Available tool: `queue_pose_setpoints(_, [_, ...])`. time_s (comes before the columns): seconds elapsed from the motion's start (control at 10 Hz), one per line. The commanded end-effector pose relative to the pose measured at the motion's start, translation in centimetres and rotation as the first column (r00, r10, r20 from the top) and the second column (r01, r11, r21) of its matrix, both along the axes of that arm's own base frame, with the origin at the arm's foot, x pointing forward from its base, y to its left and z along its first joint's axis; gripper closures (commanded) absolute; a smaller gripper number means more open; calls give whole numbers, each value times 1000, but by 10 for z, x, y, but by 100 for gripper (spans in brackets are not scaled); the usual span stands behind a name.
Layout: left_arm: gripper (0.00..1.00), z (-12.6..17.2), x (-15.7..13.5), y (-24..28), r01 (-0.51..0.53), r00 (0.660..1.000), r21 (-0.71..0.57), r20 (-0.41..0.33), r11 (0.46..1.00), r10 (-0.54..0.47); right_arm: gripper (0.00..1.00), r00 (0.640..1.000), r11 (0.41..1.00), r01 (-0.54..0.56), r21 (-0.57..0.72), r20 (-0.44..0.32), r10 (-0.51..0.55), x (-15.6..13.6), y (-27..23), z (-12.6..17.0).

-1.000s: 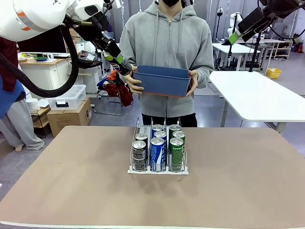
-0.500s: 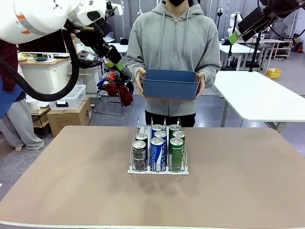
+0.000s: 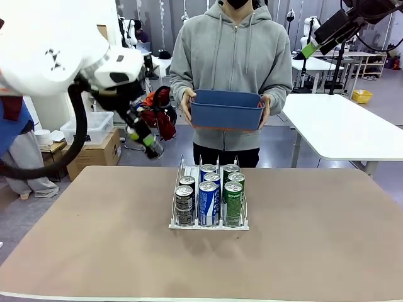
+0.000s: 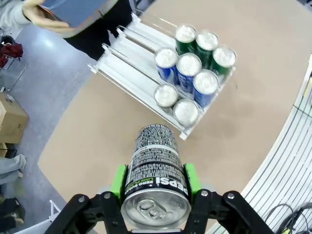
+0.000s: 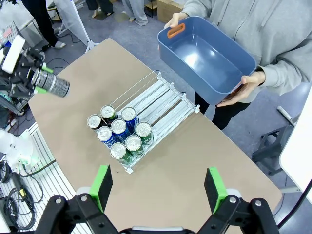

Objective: Fill the beverage cans into the dispenser.
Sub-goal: Place the picked Pepsi coke in the line of the Automatic Can Dispenser with the same cans.

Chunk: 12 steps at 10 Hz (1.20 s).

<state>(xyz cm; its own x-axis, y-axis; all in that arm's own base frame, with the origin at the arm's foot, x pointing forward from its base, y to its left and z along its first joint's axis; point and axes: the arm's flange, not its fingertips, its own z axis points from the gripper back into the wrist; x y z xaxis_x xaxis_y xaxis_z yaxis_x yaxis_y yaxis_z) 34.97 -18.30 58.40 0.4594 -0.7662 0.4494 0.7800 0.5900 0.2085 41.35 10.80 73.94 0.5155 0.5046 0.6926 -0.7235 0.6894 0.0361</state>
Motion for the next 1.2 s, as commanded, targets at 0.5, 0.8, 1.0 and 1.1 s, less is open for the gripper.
queue_pose_setpoints(0.5, [42, -12, -12, -3, 15, 1000, 2, -4, 1000, -15, 0, 1000, 1000, 2, 2, 1, -2, 0, -1, 0])
queue_pose_setpoints(0.8, [42, -15, -15, -3, 35, 999, -6, -11, 999, -35, 0, 1000, 1000, 2, 2, 1, -2, 0, -1, 0])
queue_pose_setpoints(1.0, [42, -53, -42, -26, 27, 1000, -4, -11, 1000, -27, 0, 1000, 1000, 2, 2, 1, -2, 0, -1, 0])
queue_pose_setpoints(1.1, [42, -66, -38, -29, 59, 998, 37, -6, 998, -59, 0, 1000, 1000, 2, 2, 1, -2, 0, -1, 0])
